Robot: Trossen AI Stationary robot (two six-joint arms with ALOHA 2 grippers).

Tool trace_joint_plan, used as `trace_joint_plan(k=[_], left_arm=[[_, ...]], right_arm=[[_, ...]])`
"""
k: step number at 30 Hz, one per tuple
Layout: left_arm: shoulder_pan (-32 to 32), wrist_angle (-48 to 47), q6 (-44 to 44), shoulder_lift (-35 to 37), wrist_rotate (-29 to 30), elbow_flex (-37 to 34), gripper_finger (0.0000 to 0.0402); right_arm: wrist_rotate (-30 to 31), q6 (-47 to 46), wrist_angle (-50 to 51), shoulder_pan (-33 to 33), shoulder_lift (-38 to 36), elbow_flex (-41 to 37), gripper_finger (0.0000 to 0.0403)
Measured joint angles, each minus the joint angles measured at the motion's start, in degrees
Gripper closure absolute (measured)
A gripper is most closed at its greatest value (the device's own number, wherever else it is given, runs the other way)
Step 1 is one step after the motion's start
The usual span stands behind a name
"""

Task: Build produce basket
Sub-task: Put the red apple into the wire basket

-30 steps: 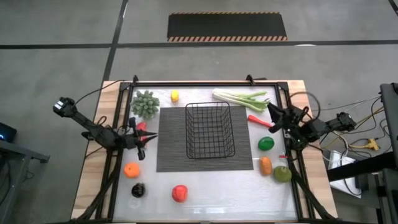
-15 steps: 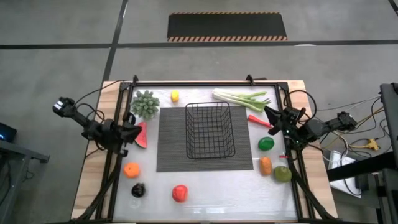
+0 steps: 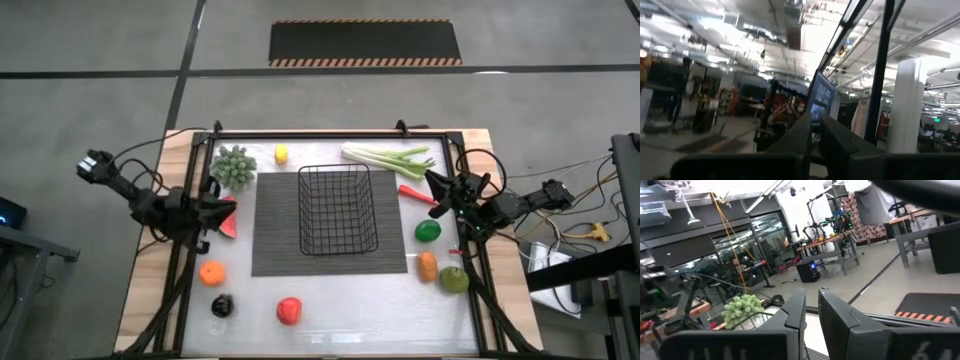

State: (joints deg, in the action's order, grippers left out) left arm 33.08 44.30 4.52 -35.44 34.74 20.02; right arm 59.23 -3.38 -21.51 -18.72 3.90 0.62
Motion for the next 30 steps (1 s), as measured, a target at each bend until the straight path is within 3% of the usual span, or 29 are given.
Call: trace_joint_plan(k=[6, 11, 16, 20, 24, 30], left_arm=[[0.0, -20.2, -15.1, -12.0, 0.2, 12.9, 0.0382], [0.0, -45.8, -33.7, -25.0, -1.2, 23.9, 0.0382], [0.0, -62.5, -48.4, -38.8, -14.7, 37.1, 0.0382], [0.1, -72.8, -50.7, -48.4, -25.8, 47.8, 0.0382], [0.1, -82.1, -50.7, -55.8, -31.1, 56.5, 0.0382], [0.0, -86.4, -51.1, -61.8, -39.2, 61.8, 0.0375]], right_arm=[[0.4, 0.0, 1.2, 0.0, 0.0, 0.0, 0.0360], [0.4, 2.2, 1.9, 0.0, 0.3, 0.0, 0.0360], [0.4, 3.1, 2.0, 0.0, 0.4, 0.0, 0.0360], [0.4, 3.2, 2.0, 0.0, 0.4, 0.0, 0.0360], [0.4, 3.4, 2.0, 0.0, 0.4, 0.0, 0.0360], [0.4, 3.6, 2.0, 0.0, 0.4, 0.0, 0.0360]])
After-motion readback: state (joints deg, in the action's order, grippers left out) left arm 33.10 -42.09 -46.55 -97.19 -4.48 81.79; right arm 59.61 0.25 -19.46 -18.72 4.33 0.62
